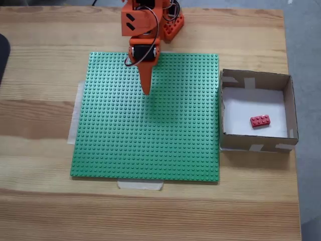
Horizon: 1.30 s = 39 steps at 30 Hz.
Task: Pick the red lego block and put it in the box.
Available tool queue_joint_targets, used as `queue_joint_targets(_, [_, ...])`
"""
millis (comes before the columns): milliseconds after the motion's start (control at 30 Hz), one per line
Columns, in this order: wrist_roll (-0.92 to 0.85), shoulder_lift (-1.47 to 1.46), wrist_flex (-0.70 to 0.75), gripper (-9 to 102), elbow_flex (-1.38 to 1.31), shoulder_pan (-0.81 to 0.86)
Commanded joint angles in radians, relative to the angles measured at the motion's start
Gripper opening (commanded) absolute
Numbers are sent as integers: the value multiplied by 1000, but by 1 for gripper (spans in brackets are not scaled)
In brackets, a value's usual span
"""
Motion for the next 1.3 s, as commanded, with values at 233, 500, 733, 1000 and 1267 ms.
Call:
queue_joint_targets(233, [-28, 133, 23, -1, 112, 23])
queue_joint_targets(500, [-38, 186, 20, -1, 190, 3])
queue_joint_targets(733, [-37, 187, 15, -1, 218, -6])
queue_joint_targets(1000, [-31, 187, 26, -1, 222, -6])
queue_joint_targets(1267, [-55, 252, 40, -1, 275, 5])
